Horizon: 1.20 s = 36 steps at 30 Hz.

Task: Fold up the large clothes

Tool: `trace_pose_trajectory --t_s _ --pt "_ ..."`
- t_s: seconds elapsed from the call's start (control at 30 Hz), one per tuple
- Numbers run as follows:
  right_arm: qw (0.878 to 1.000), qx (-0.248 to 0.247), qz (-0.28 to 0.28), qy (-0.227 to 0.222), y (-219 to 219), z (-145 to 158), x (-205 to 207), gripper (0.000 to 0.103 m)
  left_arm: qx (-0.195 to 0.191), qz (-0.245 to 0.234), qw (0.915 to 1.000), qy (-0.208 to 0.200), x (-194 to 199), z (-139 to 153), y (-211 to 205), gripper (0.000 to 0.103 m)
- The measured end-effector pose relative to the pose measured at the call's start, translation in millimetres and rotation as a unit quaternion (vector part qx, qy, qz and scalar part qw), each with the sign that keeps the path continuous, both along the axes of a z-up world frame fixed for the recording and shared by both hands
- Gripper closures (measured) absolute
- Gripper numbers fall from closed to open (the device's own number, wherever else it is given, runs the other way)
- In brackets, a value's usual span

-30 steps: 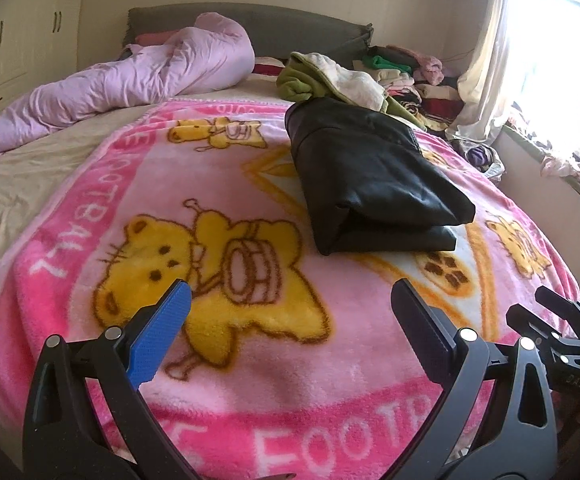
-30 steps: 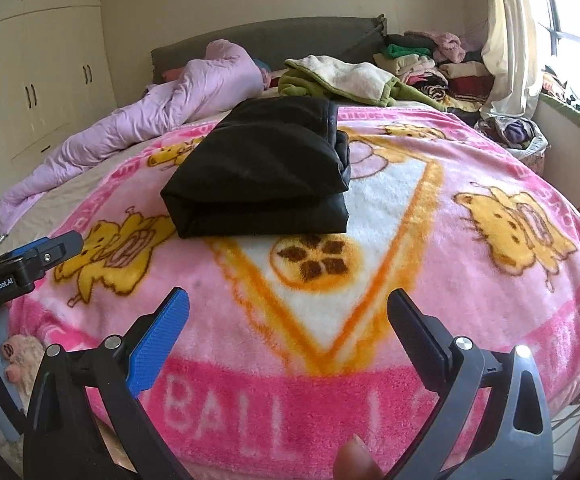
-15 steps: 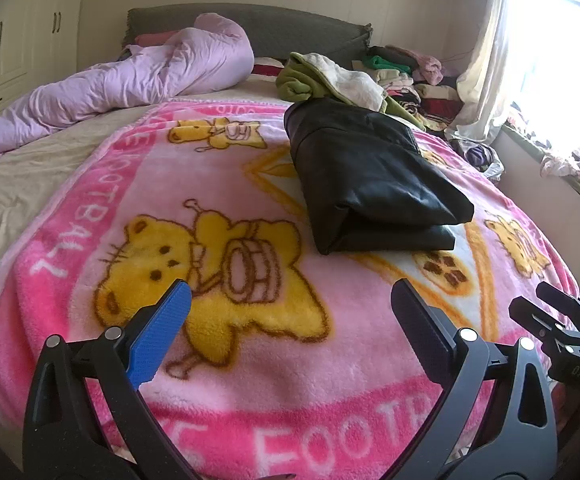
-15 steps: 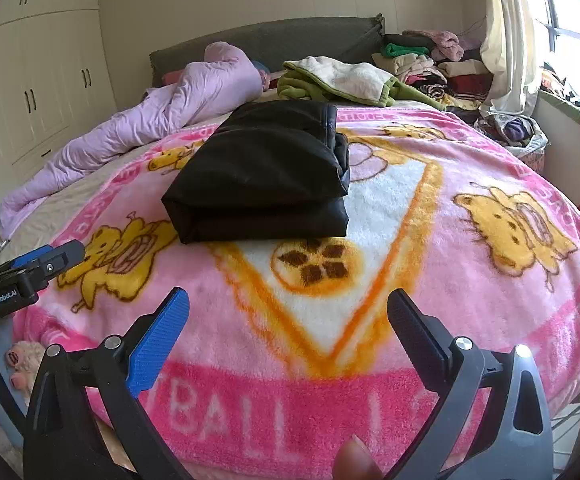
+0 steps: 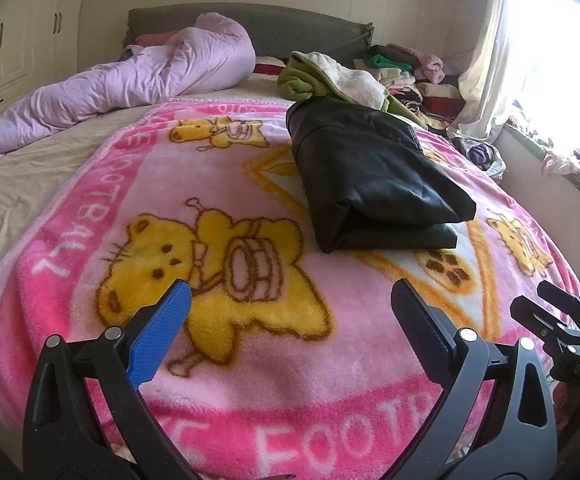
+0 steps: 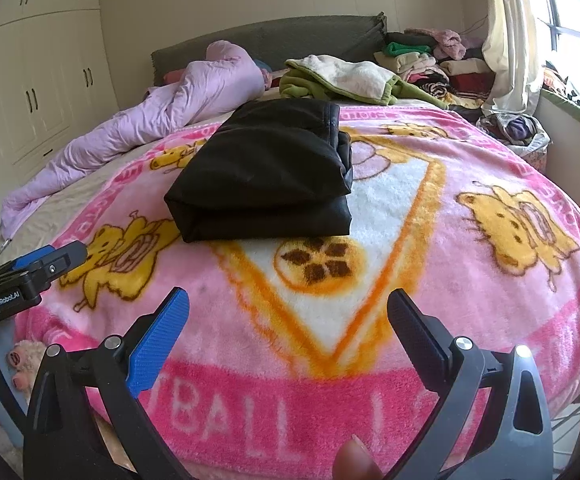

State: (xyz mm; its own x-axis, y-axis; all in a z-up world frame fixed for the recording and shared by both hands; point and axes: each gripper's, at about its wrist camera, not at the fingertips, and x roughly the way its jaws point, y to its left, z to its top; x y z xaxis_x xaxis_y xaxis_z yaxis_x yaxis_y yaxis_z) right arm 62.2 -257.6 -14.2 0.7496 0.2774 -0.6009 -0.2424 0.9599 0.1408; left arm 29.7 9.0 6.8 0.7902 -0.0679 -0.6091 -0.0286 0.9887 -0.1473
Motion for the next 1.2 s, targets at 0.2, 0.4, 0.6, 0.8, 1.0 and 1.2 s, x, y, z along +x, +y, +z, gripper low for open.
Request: trace_pose_trajectory --t_s 0.2,0.4,0.6,0.8,1.0,1.2 --pt "1.000 -0.002 0.000 -0.002 1.3 -0.2 -0.1 0.004 0.000 0.000 1.0000 0.000 -0.3 -0.2 0.2 0.009" --pt "1.000 0.000 -0.001 -0.002 1.2 -0.1 0.0 0.004 0.001 0.000 1.0000 0.000 -0.1 -0.1 0.5 0.009" --pt "1.000 -0.001 0.000 -0.001 1.5 0.2 0.4 0.004 0.001 0.000 1.0000 0.000 -0.4 -0.4 1.8 0.009" --pt "1.000 0.001 -0.002 -0.001 1.8 -0.1 -0.6 0.004 0.001 0.001 1.0000 0.000 -0.8 -0.2 2.1 0.009" --pt "1.000 0.000 0.002 -0.001 3.1 -1.1 -0.1 0.004 0.001 0.000 1.0000 0.000 -0.7 0.1 1.6 0.009" --pt "1.000 0.001 0.003 -0.001 3.8 -0.5 -0.7 0.004 0.001 0.000 1.0000 0.000 -0.7 0.1 1.6 0.009"
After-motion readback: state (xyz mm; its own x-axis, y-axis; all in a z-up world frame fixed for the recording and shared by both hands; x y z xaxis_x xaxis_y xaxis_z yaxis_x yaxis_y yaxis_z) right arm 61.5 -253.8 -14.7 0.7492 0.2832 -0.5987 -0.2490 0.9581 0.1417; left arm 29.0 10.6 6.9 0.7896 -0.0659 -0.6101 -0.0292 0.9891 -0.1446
